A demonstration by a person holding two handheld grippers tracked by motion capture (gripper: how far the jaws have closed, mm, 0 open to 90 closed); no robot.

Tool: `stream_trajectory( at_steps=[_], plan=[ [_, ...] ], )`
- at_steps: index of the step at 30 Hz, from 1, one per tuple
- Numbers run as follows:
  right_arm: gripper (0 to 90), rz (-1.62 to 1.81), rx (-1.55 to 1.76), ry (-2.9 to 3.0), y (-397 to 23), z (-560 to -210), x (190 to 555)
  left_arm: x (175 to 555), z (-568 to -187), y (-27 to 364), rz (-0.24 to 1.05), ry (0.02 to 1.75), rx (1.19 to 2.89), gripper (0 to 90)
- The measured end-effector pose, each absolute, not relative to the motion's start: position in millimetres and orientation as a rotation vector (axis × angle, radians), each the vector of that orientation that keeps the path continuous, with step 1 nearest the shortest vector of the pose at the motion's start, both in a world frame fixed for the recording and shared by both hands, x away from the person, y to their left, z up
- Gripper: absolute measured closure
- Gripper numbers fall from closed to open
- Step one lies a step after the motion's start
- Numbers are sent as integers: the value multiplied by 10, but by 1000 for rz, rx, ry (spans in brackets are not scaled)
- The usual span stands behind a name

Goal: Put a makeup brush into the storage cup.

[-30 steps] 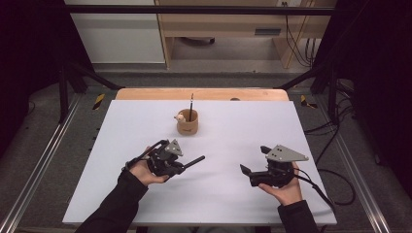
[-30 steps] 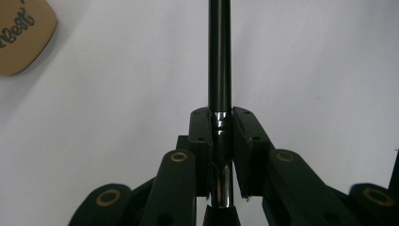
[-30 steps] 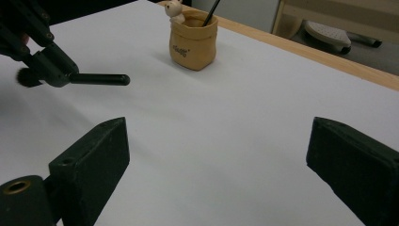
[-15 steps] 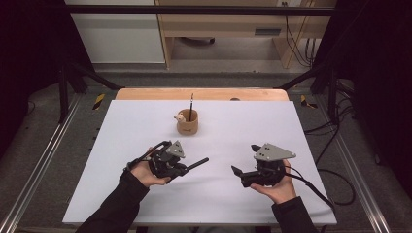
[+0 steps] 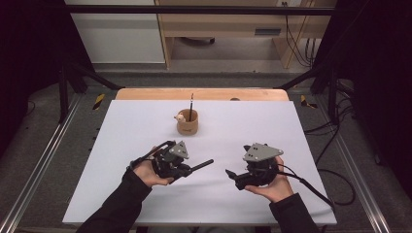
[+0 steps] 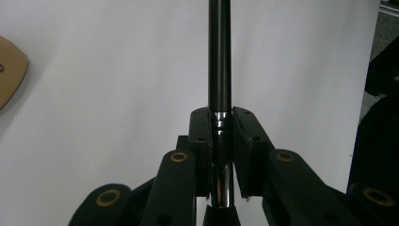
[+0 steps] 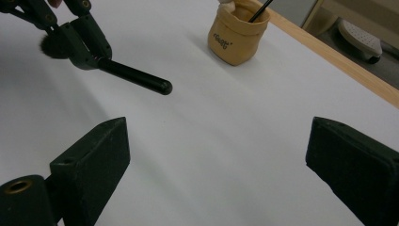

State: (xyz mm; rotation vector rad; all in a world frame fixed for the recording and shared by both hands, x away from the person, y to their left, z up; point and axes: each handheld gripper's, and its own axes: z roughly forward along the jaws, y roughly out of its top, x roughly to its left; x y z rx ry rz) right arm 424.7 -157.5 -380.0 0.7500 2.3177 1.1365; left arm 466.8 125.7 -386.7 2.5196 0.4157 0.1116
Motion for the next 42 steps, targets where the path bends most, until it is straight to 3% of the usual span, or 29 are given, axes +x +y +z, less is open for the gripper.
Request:
stream_trajectory(
  at_steps=[42],
  plan=[
    [120, 923, 491, 2477, -1270, -3674, 4195, 4720, -3794, 1082, 38, 296, 2549, 779]
  ],
)
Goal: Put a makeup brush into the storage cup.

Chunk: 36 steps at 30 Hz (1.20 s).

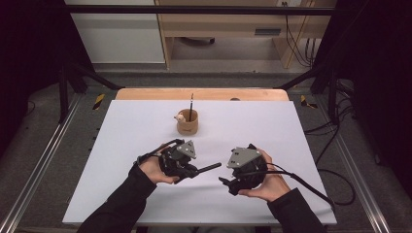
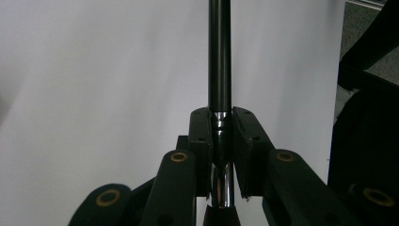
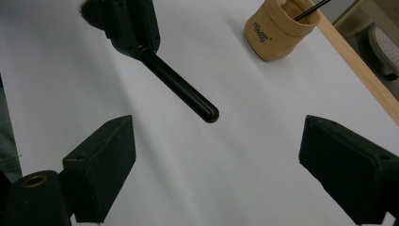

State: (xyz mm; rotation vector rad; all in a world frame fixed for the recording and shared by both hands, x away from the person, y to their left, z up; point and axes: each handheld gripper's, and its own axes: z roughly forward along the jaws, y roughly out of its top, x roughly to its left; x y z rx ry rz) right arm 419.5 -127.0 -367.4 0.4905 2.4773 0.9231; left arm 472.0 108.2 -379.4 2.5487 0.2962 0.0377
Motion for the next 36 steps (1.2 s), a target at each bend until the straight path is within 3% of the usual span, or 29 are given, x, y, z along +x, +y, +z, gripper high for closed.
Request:
stream_trajectory(
  at_steps=[36],
  plan=[
    [247, 796, 269, 2530, -1082, -3685, 4139, 4729, -3704, 904, -29, 262, 2588, 779]
  ],
)
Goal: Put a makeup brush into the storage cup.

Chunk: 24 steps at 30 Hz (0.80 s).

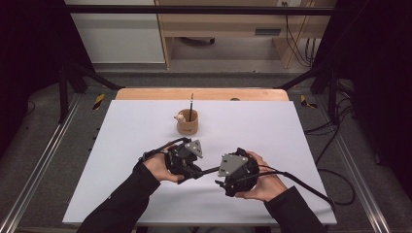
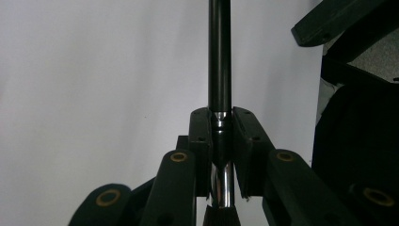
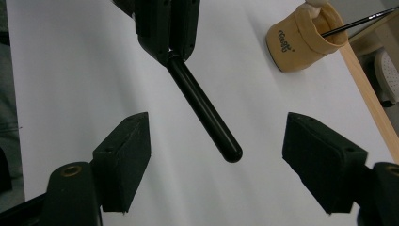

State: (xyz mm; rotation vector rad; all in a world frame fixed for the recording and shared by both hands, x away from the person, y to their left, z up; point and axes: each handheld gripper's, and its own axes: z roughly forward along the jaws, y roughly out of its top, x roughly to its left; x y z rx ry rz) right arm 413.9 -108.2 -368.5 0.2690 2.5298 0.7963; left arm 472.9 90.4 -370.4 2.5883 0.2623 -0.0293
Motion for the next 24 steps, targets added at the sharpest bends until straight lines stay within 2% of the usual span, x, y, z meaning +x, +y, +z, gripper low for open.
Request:
stream_trajectory(
  at_steps=[10, 24],
  plan=[
    [298, 755, 202, 2546, -1041, -3704, 4165, 4716, -3657, 869, -52, 261, 2601, 779],
    [414, 721, 126, 2558, -968, -3768, 4172, 4712, -3655, 834, -74, 248, 2620, 779]
  ],
)
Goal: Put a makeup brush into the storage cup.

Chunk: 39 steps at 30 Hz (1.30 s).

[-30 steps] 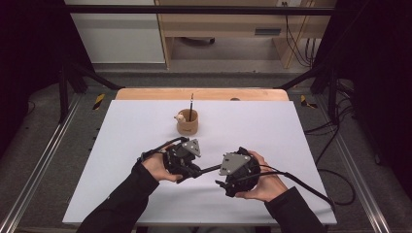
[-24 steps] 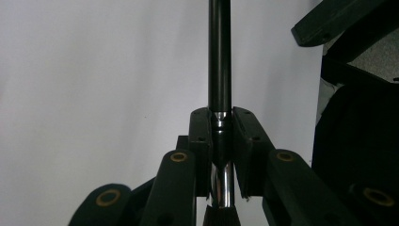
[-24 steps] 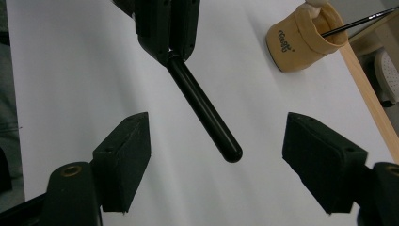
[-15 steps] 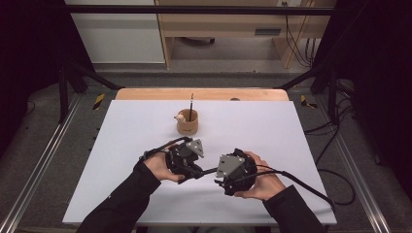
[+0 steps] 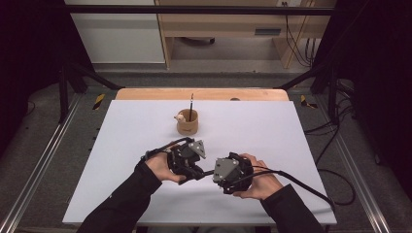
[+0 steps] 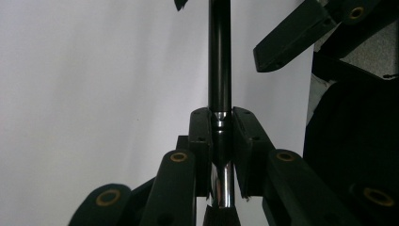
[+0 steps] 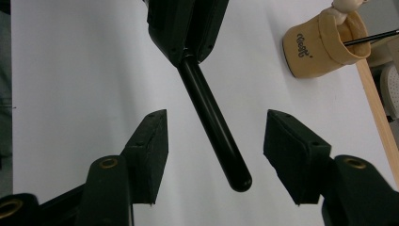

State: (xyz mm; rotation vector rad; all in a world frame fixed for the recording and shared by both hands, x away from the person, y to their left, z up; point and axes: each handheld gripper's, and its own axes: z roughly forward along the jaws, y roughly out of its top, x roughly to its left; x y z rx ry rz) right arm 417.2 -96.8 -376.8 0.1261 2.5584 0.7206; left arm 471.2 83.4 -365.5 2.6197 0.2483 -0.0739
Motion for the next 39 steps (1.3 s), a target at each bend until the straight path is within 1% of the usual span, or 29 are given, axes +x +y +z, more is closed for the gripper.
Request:
stream_trajectory(
  at_steps=[13, 23, 32, 39],
  plan=[
    [516, 680, 71, 2574, -944, -3803, 4171, 4691, -3648, 798, -77, 235, 2625, 779],
    [618, 656, 20, 2577, -924, -3829, 4162, 4643, -3644, 765, -93, 241, 2605, 780],
    [706, 640, -9, 2588, -917, -3840, 4149, 4637, -3642, 753, -95, 212, 2608, 779],
    [727, 634, -44, 2590, -920, -3838, 4149, 4645, -3638, 753, -90, 187, 2619, 779]
  ],
)
